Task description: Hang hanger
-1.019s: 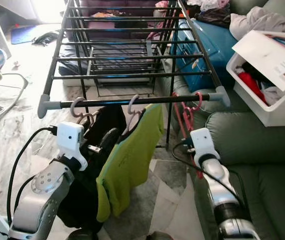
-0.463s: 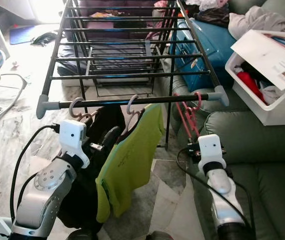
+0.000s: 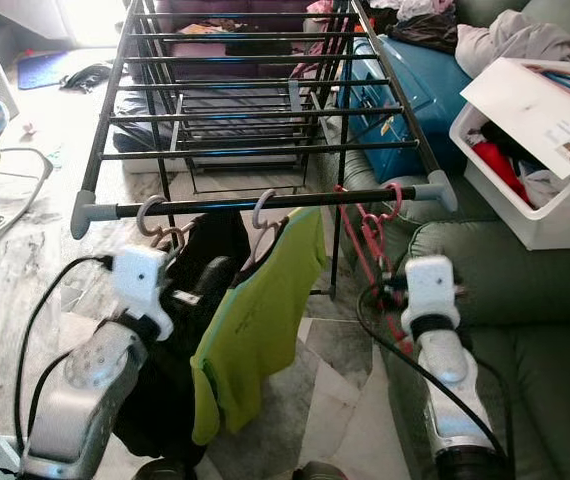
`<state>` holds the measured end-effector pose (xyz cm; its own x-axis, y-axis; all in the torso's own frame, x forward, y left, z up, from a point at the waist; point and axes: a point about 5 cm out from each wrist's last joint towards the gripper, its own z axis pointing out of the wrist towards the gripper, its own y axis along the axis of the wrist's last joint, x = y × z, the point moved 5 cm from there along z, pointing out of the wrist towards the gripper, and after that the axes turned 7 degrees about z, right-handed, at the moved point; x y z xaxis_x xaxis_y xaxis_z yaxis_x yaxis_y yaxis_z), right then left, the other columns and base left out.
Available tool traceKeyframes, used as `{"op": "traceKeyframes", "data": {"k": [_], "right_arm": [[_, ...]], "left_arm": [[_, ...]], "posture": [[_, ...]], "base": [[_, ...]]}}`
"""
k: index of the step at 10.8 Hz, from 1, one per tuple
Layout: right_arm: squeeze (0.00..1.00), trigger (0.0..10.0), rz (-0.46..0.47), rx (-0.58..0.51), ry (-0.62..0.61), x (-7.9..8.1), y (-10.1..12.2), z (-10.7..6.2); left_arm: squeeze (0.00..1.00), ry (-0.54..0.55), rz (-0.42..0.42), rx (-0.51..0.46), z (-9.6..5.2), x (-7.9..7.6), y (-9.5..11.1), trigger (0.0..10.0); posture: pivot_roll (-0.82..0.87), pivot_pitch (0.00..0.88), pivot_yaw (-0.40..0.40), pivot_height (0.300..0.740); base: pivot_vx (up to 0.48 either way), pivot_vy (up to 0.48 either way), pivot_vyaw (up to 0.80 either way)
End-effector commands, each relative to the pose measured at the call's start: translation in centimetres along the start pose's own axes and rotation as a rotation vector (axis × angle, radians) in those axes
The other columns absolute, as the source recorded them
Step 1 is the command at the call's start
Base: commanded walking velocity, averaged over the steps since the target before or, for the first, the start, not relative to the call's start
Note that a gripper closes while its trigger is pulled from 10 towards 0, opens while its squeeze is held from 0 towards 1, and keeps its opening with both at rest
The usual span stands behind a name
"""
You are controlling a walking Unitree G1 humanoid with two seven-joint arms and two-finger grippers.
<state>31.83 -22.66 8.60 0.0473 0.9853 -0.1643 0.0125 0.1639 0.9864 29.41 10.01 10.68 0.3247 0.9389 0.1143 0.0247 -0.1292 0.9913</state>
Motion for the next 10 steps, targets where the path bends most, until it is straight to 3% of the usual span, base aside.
{"op": "traceKeyframes", "data": {"k": [1, 3, 6, 9, 10], "right_arm": [[1.00, 10.0, 0.005, -0.033, 0.010, 0.5, 0.9, -0.1], [1.00, 10.0, 0.029, -0.086, 0.044, 1.8, 2.0, -1.1], [1.00, 10.0, 0.047, -0.077, 0.090, 3.4, 1.9, -1.7], [1.00, 10.0, 0.047, -0.080, 0.081, 2.9, 2.4, -0.7], [0.86, 10.0, 0.047, -0.076, 0.074, 2.7, 2.3, -0.6]], "left_arm": [[0.00, 0.044, 0.022, 0.019, -0.4, 0.8, -0.3, 10.0], [0.00, 0.090, 0.056, 0.049, -1.4, 1.6, -1.2, 10.0], [0.00, 0.106, 0.089, 0.039, -1.7, 1.9, -1.0, 10.0], [0.00, 0.093, 0.090, 0.018, -1.1, 1.6, -0.5, 10.0], [0.00, 0.093, 0.090, 0.017, -1.1, 1.6, -0.4, 10.0]], "posture": [[-0.04, 0.000, -0.014, 0.740], [-0.02, 0.000, -0.016, 0.740], [-0.02, 0.000, -0.016, 0.740], [-0.01, 0.000, -0.016, 0.740], [-0.01, 0.000, -0.016, 0.740]], "base": [[0.000, 0.000, 0.00], [0.000, 0.000, 0.00], [0.000, 0.000, 0.00], [0.000, 0.000, 0.00], [0.000, 0.000, 0.00]]}}
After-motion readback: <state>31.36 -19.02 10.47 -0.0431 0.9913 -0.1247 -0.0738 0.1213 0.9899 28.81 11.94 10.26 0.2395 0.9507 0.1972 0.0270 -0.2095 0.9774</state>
